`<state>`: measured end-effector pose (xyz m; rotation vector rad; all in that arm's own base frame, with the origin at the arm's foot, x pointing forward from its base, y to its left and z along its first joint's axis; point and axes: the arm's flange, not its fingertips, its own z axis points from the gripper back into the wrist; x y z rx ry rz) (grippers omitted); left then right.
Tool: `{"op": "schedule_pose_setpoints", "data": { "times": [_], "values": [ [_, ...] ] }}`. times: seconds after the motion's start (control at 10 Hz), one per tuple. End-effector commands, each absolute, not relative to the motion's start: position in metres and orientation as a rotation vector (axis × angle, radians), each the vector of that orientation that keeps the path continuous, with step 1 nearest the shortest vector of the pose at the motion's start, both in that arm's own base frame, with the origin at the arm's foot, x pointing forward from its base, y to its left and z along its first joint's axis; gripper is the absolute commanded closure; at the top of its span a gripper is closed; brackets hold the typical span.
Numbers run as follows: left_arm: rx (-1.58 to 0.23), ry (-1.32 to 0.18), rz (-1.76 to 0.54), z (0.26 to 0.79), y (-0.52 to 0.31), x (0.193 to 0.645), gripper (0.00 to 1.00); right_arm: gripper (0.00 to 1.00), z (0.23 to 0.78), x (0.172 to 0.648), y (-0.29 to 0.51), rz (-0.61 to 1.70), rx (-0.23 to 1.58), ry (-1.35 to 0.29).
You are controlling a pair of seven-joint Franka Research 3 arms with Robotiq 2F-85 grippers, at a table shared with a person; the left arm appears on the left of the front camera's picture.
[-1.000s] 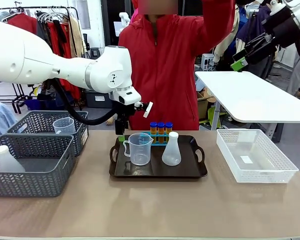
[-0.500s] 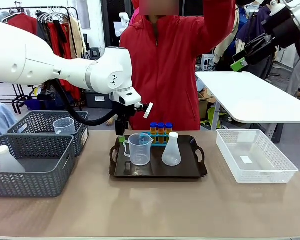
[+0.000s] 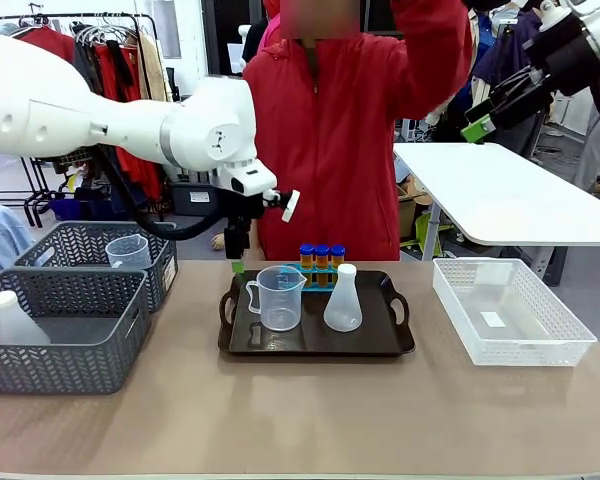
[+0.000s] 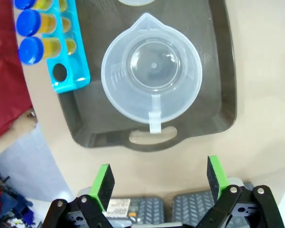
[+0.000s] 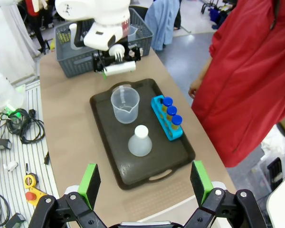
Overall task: Prepare the laboratory tools.
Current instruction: Pick up one Large Measuring Cup and place it on the Handle tray.
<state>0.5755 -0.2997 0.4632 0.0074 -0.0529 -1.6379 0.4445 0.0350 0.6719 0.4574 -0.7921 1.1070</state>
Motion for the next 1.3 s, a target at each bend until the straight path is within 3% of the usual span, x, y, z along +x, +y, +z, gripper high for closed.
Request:
{"op": "schedule_pose_setpoints", "data": {
  "times": [0.0,0.3,0.7,1.2],
  "values": [
    [-0.028,-0.071,-1.556,0.493,-0.276,0.565,0.00,0.00,0.673,0.444,0.036,1.107,0.471,-0.800],
    [-0.094,-0.114,-1.487,0.526,-0.250,0.566,0.00,0.00,0.673,0.444,0.036,1.107,0.471,-0.800],
    [-0.261,-0.280,-1.435,0.573,-0.199,0.589,0.00,0.00,0.673,0.444,0.036,1.107,0.471,-0.800],
    [-0.234,-0.366,-1.394,0.604,-0.164,0.597,0.00,0.00,0.673,0.444,0.036,1.107,0.471,-0.800]
  ]
}}
